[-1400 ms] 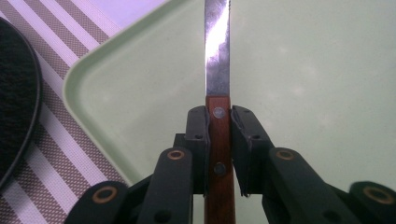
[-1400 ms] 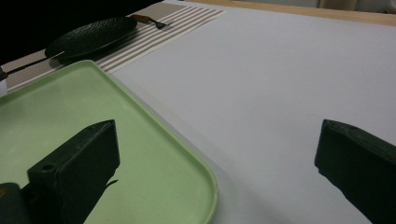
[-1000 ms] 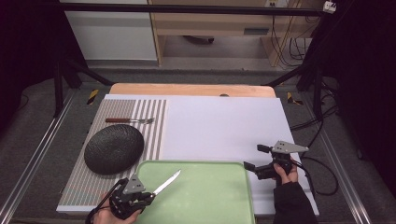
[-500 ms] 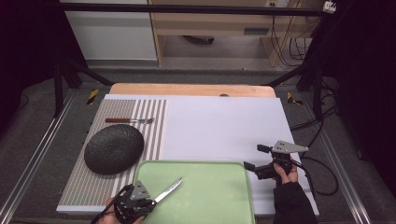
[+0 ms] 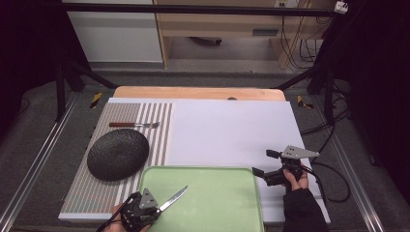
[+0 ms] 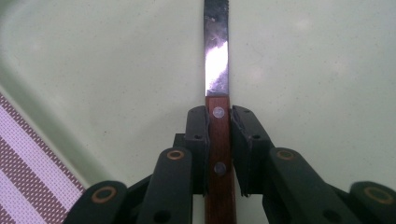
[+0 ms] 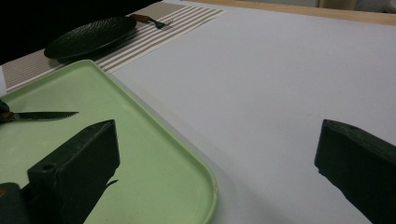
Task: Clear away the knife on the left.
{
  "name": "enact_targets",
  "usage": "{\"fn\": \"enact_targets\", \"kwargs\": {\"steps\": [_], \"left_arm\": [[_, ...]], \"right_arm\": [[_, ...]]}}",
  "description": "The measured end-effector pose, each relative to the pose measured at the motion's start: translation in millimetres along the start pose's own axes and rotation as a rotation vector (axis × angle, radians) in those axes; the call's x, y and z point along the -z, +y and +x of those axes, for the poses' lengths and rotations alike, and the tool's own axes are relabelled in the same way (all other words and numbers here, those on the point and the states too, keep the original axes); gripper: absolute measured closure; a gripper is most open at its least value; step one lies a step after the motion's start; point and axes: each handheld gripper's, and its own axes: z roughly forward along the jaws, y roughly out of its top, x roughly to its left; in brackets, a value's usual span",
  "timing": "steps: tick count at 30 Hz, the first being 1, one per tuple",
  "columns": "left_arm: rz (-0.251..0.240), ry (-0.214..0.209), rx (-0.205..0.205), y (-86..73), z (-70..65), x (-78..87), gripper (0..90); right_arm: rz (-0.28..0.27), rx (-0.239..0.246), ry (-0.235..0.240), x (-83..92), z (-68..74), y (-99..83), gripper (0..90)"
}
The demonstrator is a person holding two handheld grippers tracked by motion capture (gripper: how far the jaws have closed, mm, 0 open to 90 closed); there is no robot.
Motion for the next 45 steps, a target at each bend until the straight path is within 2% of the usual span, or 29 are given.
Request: {"fn": "enact_targets", "kwargs": {"steps": [4,8,11,14,20,33,45], "left_arm": [[-0.011,0.015,-0.017,-0.1,0.0,0.3,75.1],[-0.083,0.015,-0.015,0.2,1.9,7.0,72.2],[-0.128,-0.013,-0.014,0.7,2.6,9.8,73.1],[-0.147,-0.041,-0.023,1.6,2.4,8.7,79.5],[-0.136,-0.073,-0.044,2.6,2.7,2.7,89.6],[-0.114,-0.074,-0.102,3.6,-0.5,-7.2,89.8],[-0.118,-0.051,-0.102,2.3,2.0,-6.5,89.8]], "right_arm": [[-0.004,-0.003,0.001,0.1,0.1,0.1,0.3],[-0.002,-0.003,0.000,0.2,0.0,0.2,0.3],[-0.002,-0.003,0.000,0.2,0.1,0.2,0.3],[-0.002,-0.003,-0.001,0.2,0.0,0.2,0.3],[-0.001,-0.003,-0.001,0.1,0.0,0.2,0.3],[-0.002,-0.003,-0.001,0.1,0.0,0.2,0.3],[-0.001,-0.002,-0.002,0.1,-0.1,0.2,0.3]]}}
